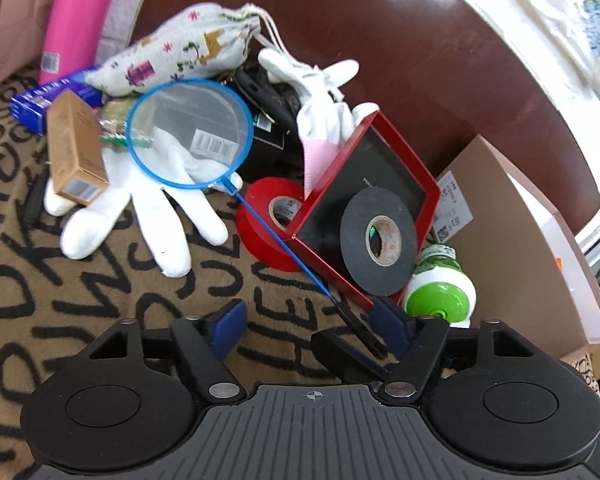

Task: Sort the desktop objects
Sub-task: 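Close the left tool on the blue net's handle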

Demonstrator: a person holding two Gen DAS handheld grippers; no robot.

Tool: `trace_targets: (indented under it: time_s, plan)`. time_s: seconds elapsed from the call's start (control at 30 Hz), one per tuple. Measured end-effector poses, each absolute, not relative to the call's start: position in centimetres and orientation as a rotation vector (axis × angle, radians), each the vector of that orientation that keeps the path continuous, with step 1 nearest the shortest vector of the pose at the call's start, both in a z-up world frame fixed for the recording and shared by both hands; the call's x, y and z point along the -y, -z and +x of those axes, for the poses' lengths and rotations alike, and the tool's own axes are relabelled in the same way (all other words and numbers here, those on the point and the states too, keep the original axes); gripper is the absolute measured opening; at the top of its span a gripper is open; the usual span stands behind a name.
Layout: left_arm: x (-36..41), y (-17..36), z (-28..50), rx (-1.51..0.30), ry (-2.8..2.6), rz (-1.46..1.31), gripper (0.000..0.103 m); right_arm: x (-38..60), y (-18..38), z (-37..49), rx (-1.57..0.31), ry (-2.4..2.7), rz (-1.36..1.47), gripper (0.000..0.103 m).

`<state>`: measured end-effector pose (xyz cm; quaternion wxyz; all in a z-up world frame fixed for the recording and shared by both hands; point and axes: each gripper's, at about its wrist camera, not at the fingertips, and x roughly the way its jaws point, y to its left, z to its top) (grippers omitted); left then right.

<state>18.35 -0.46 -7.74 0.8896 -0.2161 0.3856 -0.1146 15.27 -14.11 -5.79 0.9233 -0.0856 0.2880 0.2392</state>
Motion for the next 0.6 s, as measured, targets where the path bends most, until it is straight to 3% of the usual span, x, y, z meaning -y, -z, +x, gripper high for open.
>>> trace_targets:
  time_s: [0.07,0.17,0.4,0.47,0.53,0.6]
  plan:
    - [0.4,8.0,19.0,-0.806,0.237,-0.461,0.072,14.0,6.0,15.7,-0.600,-0.487,-0.179,0.033]
    - [0.3,8.1,19.9,-0.808,0.236,-0.476,0.067,14.3,6.2,16.0,-0.614,-0.496,-0.168,0.015]
    - [0.6,8.1,20.6,-0.805,0.235,-0.488,0.063,14.4,6.2,15.6,-0.629,-0.536,-0.153,0.011]
    - [0.5,8.2,20.4,-0.811,0.242,-0.506,0.045,14.4,6.1,15.0,-0.631,-0.548,-0.145,0.011]
    - [0.5,8.4,20.2,-0.824,0.228,-0.506,0.036,14.5,5.8,14.1,-0.631,-0.558,-0.136,0.010]
    - [0.6,8.5,19.7,-0.824,0.226,-0.506,0.035,15.0,5.5,13.2,-0.630,-0.572,-0.123,0.010]
